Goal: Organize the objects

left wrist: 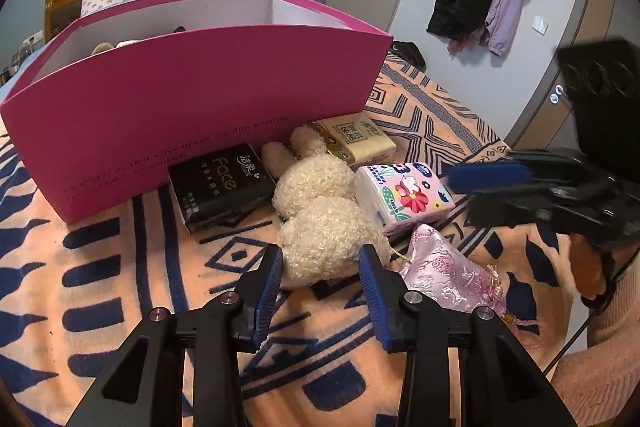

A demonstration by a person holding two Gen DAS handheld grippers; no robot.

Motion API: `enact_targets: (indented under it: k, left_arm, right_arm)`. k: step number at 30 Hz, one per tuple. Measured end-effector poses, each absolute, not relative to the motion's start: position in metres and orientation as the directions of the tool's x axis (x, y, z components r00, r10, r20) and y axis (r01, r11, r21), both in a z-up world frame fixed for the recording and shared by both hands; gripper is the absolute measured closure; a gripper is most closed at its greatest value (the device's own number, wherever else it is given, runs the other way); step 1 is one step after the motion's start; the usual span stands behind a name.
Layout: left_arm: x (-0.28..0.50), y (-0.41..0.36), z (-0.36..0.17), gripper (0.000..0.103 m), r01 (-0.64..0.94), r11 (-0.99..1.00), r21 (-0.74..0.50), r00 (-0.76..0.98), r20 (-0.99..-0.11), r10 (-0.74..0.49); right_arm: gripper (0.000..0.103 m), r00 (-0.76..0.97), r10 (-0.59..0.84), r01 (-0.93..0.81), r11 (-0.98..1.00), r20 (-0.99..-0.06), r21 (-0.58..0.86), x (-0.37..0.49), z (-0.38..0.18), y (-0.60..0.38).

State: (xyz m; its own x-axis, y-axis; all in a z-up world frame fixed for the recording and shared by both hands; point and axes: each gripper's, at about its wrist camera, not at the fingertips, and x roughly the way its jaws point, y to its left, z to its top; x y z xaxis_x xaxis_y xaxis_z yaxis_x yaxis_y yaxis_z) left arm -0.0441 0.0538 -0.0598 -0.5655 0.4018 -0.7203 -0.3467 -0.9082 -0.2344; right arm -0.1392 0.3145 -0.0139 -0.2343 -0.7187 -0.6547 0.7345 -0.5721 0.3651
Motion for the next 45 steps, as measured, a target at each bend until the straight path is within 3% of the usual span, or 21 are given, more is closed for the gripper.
enact_targets:
  k: [6, 11, 18, 22, 29, 45]
  left_arm:
    - [-0.045, 0.055, -0.061, 0.063, -0.345, -0.908, -0.238, -0.560, -0.725, 0.403]
    - [-0.046, 0.054, -0.063, 0.063, -0.345, -0.906, -0.247, -0.556, -0.723, 0.409]
    - [-0.047, 0.057, -0.064, 0.063, -0.349, -0.904, -0.247, -0.551, -0.726, 0.411]
    - [-0.048, 0.055, -0.065, 0.063, -0.345, -0.902, -0.262, -0.547, -0.724, 0.419]
    - [-0.045, 0.059, -0.063, 0.059, -0.351, -0.898, -0.265, -0.541, -0.726, 0.425]
    - [-0.043, 0.080, -0.029, 0.059, -0.444, -0.861, -0.247, -0.573, -0.660, 0.485]
  right_arm:
    - [0.064, -0.163, -0.698, 0.674, -0.595, -0.697, 0.438, -0.177, -0.033, 0.279]
    - [0.055, -0.133, -0.670, 0.643, -0.619, -0.730, 0.451, -0.196, -0.045, 0.261]
    - [0.050, -0.110, -0.690, 0.633, -0.604, -0.716, 0.485, -0.205, -0.052, 0.252]
    - [0.070, -0.106, -0.702, 0.607, -0.607, -0.705, 0.513, -0.213, -0.059, 0.257]
    - [0.079, -0.158, -0.732, 0.637, -0.589, -0.663, 0.497, -0.200, -0.044, 0.267]
    - [0.081, -0.218, -0.771, 0.704, -0.549, -0.599, 0.451, -0.175, -0.011, 0.284]
